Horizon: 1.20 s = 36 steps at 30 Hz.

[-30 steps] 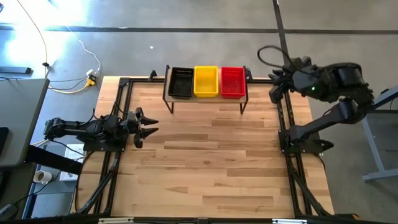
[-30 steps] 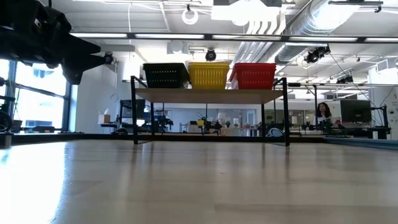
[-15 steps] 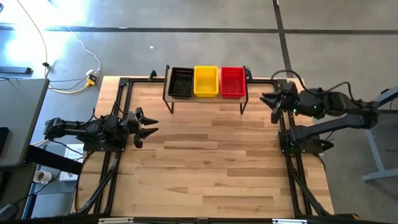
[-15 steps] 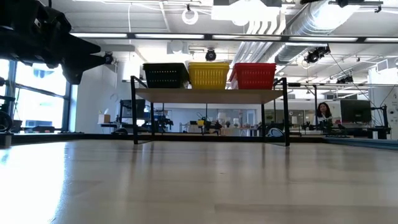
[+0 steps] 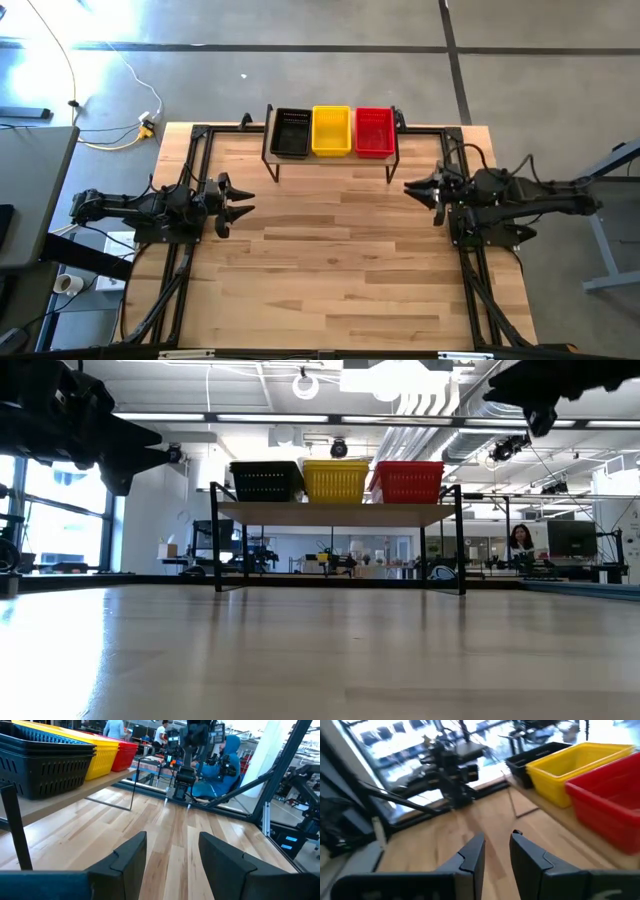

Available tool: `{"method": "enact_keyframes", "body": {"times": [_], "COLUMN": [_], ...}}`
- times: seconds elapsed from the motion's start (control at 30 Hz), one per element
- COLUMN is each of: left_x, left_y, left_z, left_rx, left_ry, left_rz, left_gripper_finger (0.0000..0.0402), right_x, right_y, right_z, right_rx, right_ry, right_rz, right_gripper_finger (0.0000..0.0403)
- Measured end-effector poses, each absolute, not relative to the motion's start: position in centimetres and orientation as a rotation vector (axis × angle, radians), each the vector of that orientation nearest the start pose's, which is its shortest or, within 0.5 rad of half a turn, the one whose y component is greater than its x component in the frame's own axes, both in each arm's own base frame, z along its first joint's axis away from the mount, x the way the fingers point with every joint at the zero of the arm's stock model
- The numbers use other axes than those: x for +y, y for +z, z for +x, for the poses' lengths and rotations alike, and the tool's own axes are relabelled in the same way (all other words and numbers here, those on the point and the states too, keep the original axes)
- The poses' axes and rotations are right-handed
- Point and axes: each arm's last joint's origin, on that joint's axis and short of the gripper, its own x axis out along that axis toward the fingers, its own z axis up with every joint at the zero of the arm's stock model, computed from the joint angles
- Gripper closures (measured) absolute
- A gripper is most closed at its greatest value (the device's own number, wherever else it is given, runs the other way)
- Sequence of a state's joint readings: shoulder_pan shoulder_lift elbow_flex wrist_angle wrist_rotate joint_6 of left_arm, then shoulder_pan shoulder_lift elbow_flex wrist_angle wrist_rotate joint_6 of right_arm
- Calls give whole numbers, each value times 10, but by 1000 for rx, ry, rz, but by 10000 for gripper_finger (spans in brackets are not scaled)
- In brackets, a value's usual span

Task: Stack baskets on shelf by color
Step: Return to Home Position

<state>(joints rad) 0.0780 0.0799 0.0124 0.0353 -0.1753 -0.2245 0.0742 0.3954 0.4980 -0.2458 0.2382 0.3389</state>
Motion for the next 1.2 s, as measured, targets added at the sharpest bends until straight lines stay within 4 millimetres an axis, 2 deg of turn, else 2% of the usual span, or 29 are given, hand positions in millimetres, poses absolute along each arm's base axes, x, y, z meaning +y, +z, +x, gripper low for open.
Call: {"method": "enact_keyframes", "body": {"times": [0.27, 0.6, 0.87, 1.2], "left_x": [13, 13, 13, 13], "left_y": [165, 165, 165, 165], "left_z": [101, 101, 101, 101], "left_rx": [3, 3, 3, 4], "left_ry": [255, 255, 254, 253], "left_rz": [-222, -222, -222, -222], "left_gripper_finger": [232, 232, 232, 232], "right_x": [2, 2, 3, -1], "right_y": [233, 200, 175, 172], "right_z": [101, 86, 93, 94], "right_rx": [60, -23, 60, 57], "right_ry": [-123, -57, -49, -157], "right_rz": [328, 329, 316, 259], "right_gripper_finger": [328, 328, 328, 328]}}
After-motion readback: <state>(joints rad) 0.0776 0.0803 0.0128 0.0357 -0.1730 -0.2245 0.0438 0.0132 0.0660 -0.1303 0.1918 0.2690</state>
